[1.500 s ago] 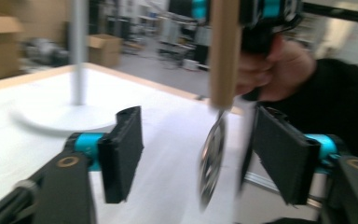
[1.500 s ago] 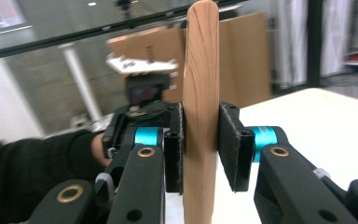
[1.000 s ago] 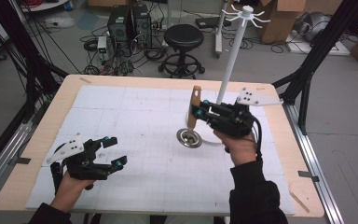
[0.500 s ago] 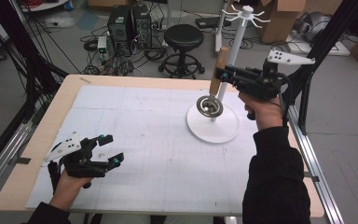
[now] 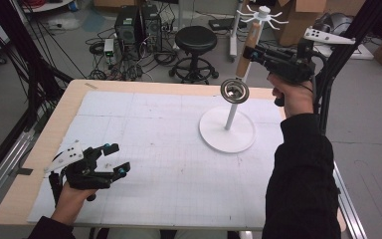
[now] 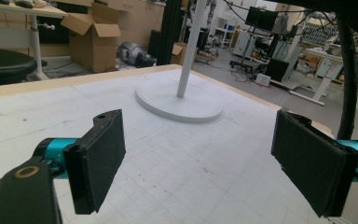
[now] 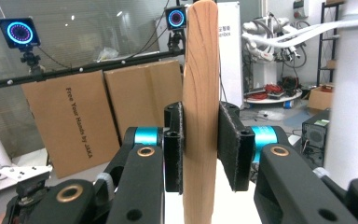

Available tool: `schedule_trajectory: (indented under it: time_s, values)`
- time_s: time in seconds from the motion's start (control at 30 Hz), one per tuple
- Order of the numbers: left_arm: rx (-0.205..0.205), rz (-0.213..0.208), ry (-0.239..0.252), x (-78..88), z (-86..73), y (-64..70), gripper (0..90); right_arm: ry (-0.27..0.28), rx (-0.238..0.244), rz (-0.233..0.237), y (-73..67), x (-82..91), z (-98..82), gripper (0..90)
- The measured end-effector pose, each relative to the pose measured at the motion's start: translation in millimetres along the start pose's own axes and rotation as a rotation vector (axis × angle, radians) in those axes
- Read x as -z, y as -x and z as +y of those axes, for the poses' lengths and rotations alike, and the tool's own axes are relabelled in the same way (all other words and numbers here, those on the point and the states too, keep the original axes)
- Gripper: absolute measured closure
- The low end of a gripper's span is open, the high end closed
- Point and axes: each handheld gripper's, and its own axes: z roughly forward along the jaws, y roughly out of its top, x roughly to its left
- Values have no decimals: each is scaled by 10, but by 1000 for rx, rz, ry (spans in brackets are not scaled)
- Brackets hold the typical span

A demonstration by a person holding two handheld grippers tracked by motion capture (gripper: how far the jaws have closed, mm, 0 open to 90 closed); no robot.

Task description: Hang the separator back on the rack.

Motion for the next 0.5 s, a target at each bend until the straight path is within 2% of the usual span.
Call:
schedule_trajectory:
  time_s: [0.27,0.5]
  values:
    - [-3,-4,-2,-3,-2,1,181,5,-25,-34,150,13,-18,725]
    - [-4,3,-7,1,-7,-7,180,-13,-34,-64,201,8,-55,725]
